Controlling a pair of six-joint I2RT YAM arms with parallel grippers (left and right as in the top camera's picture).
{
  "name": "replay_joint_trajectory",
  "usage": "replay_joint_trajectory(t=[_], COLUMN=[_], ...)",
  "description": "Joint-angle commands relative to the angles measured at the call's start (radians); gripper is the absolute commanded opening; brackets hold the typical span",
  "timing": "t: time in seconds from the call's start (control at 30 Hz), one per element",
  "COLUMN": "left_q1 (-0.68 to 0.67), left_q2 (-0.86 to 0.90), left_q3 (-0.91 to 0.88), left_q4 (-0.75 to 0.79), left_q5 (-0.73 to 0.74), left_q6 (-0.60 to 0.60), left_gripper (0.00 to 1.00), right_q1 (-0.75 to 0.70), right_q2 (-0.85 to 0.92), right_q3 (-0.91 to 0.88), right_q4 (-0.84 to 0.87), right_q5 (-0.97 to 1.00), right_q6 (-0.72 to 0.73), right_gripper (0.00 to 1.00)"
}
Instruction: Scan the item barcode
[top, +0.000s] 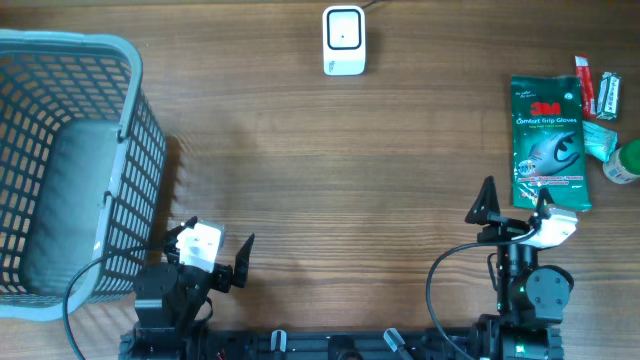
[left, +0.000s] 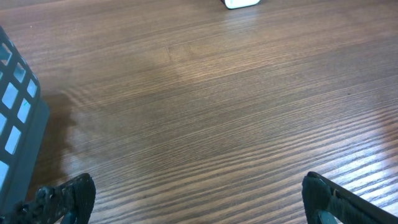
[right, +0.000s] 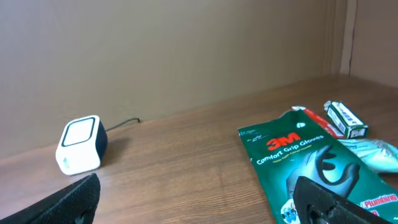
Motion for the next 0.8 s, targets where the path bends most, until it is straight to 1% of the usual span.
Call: replay_joint_trajectory(t=[0.0,0.77], left_q1=[0.004,0.003], left_q2=[-0.006,-0.006], left_q3=[-0.004,-0.004], left_q4=[0.003,-0.002], left_q5=[0.016,0.009], left_q6=[-0.006,-0.003], left_gripper=[1.00,1.00], right_q1=[-0.003,-0.009], right_q2=[-0.013,-0.011], right_q3=[-0.001,-0.001], right_q4=[0.004,0.004], right_q5=[-0.019,-0.020], right_q6=[-0.047,-0.047], right_gripper=[1.00,1.00])
